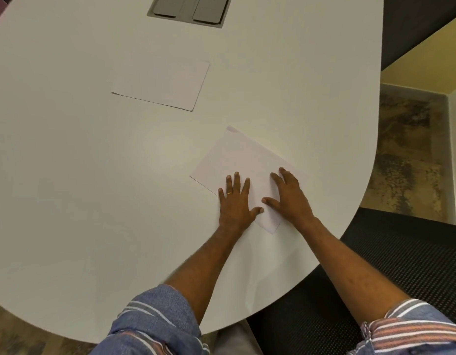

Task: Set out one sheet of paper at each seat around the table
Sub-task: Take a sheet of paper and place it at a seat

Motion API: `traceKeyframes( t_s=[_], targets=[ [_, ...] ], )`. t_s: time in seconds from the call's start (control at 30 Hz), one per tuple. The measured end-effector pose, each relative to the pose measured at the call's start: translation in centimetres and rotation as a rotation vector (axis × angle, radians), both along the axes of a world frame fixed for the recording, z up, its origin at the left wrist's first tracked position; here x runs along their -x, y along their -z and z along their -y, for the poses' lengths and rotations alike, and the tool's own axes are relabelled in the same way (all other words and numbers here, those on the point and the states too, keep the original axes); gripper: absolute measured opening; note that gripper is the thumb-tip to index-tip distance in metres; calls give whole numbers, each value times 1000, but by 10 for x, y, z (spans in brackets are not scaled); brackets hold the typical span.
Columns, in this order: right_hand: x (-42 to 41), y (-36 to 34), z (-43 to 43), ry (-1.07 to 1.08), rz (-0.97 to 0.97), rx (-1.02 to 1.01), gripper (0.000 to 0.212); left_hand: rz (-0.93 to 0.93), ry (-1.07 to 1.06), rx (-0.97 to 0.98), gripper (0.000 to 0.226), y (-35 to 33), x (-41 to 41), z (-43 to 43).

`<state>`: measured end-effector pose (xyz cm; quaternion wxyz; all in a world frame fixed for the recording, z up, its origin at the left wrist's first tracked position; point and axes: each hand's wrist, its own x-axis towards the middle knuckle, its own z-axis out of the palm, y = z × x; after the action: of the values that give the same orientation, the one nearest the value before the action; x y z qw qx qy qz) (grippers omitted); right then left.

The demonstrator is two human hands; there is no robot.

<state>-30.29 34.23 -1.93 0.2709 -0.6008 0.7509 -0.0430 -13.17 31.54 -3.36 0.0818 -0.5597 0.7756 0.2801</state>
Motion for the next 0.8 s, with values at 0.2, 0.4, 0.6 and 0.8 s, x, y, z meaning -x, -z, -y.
traceKeyframes(
  t_s=[0.2, 0.4, 0.6, 0.8],
  targets=[
    [1, -2, 1, -5, 11, -9, 85, 10, -12, -3, 99, 0, 2, -1],
    [1, -3, 4, -7, 8, -11, 85, -6, -23, -13, 98, -2, 1, -3],
    [0, -5, 3, -3, 18, -12, 84, 19, -16, -11, 97, -5, 0, -3],
    [-1, -9, 2, -18, -13, -27, 84, 40, -1, 0, 97, -5, -2, -2]
  ],
)
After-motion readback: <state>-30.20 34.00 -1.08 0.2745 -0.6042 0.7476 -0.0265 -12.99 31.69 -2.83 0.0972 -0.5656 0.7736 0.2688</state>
